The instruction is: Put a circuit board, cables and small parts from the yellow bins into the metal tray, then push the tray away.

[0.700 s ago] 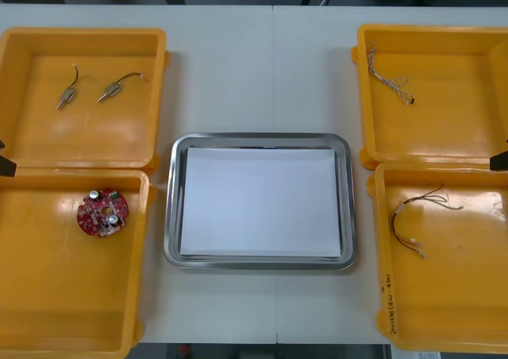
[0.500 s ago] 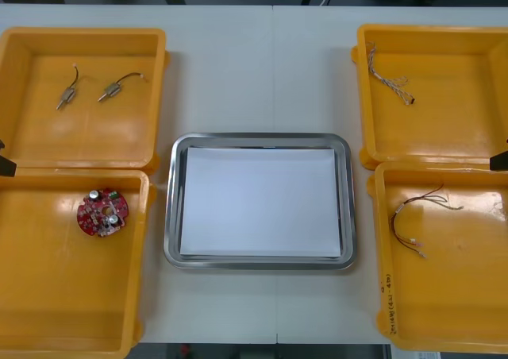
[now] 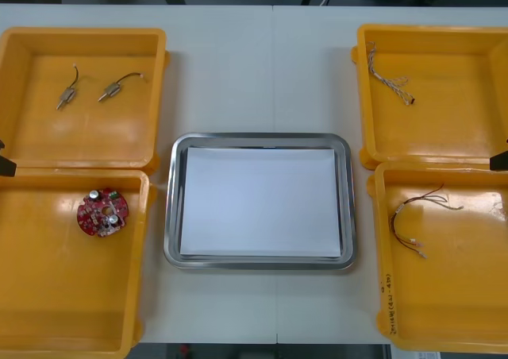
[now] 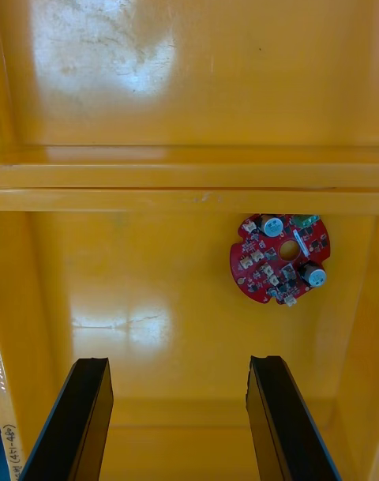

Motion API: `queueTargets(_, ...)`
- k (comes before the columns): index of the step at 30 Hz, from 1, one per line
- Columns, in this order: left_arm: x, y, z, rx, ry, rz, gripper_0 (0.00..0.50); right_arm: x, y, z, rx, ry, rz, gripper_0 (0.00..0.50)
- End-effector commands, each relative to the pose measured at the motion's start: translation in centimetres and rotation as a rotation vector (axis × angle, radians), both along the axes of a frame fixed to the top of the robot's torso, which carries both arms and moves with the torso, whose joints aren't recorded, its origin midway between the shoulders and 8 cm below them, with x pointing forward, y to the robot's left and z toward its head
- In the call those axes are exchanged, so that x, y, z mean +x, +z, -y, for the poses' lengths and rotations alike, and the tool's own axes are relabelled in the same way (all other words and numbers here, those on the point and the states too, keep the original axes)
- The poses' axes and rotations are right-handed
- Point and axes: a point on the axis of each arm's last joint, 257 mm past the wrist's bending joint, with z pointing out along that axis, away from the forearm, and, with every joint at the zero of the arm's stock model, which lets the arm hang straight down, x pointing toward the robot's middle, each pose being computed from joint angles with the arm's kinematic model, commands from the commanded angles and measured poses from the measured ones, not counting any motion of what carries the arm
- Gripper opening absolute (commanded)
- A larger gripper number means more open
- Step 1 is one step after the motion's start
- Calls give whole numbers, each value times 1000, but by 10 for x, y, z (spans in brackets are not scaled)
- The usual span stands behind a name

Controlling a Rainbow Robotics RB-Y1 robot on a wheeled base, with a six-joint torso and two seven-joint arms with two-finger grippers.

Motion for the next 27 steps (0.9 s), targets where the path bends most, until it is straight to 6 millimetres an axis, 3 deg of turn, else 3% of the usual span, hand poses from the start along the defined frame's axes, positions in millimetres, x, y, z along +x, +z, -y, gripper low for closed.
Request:
queueTargets(1,-3,12,-12,74,-54,22,500,-4,9,14,-36,-14,6,500)
queueTargets(27,-3,12,-12,74,-54,22,500,-4,9,14,-36,-14,6,500)
